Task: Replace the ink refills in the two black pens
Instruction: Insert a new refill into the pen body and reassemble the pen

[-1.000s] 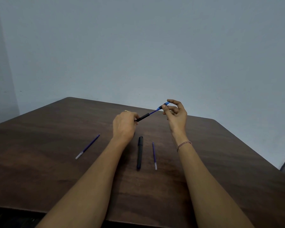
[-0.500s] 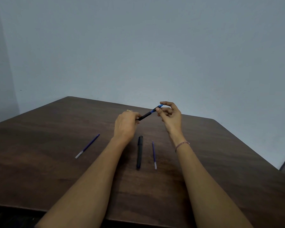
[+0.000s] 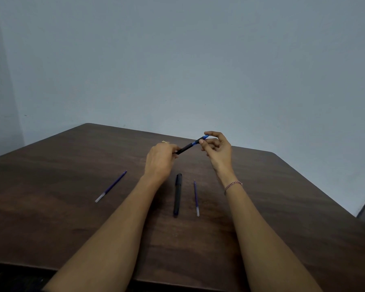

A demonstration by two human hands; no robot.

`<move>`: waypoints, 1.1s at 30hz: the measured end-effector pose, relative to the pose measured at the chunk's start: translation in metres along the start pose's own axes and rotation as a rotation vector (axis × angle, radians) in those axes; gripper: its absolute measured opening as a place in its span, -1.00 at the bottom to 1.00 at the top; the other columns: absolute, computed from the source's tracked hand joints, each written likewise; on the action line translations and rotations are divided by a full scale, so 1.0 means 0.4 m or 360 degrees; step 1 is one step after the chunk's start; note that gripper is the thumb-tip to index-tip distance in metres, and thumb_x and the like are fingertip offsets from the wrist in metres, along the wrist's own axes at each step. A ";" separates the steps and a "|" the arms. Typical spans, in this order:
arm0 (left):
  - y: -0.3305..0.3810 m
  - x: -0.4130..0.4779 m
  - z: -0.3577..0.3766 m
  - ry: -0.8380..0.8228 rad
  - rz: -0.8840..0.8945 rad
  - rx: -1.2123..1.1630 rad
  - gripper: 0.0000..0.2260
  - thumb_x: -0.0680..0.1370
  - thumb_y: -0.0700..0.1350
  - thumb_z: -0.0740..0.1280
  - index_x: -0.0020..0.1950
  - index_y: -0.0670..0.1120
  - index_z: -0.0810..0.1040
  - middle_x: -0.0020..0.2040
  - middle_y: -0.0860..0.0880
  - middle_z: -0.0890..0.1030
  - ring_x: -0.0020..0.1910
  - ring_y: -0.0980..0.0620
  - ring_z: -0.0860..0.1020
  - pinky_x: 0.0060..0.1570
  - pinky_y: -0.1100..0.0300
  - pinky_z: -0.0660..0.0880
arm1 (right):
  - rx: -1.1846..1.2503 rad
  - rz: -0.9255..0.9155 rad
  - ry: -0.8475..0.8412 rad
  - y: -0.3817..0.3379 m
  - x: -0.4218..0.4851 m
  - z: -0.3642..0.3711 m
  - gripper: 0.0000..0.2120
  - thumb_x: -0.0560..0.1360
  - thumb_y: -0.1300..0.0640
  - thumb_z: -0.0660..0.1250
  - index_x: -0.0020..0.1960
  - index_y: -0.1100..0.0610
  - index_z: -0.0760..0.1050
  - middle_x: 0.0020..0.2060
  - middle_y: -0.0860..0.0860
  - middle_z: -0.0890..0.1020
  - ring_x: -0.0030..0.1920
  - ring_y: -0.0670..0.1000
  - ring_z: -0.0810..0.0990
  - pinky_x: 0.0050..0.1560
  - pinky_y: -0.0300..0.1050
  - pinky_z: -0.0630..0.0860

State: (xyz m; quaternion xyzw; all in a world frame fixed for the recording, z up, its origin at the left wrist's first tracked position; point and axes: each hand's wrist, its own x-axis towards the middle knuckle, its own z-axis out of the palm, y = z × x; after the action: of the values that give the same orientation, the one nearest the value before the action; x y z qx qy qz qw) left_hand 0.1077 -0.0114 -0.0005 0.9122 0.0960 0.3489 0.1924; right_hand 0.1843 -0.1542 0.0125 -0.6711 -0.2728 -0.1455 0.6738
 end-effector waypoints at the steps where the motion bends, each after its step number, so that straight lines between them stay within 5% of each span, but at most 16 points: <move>1: 0.000 0.000 0.001 -0.0010 0.0008 0.0011 -0.72 0.55 -0.18 0.30 0.22 0.05 0.56 0.00 -0.04 0.60 -0.01 -0.05 0.55 -0.06 0.08 0.50 | 0.0000 0.0010 -0.0001 0.000 0.000 -0.001 -0.78 0.46 0.26 0.40 0.08 0.11 0.51 -0.28 0.00 0.64 -0.33 -0.21 0.60 -0.28 -0.42 0.47; 15: -0.014 0.003 0.010 -0.0051 0.0070 0.0074 -0.68 0.56 -0.21 0.25 0.26 0.07 0.54 -0.12 -0.03 0.50 -0.13 -0.04 0.49 -0.23 0.16 0.35 | 0.0089 0.0120 -0.0072 -0.007 -0.002 -0.008 -0.78 0.46 0.33 0.38 0.09 0.21 0.53 -0.31 0.02 0.60 -0.39 -0.23 0.56 -0.24 -0.41 0.51; 33: -0.003 0.003 0.001 -0.0068 0.0219 0.0104 -0.68 0.57 -0.23 0.21 0.29 0.02 0.51 -0.03 -0.07 0.55 -0.02 -0.09 0.51 -0.14 0.11 0.39 | 0.0273 0.0408 -0.0123 -0.007 -0.005 -0.017 -0.81 0.48 0.22 0.39 0.09 0.17 0.55 -0.18 0.01 0.64 -0.24 -0.10 0.56 -0.17 -0.31 0.54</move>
State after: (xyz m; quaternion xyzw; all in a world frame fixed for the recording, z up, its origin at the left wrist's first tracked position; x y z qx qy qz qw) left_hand 0.1088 -0.0103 -0.0004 0.9297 0.0403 0.3383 0.1401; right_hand 0.1823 -0.1613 0.0139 -0.6455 -0.2222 -0.0086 0.7307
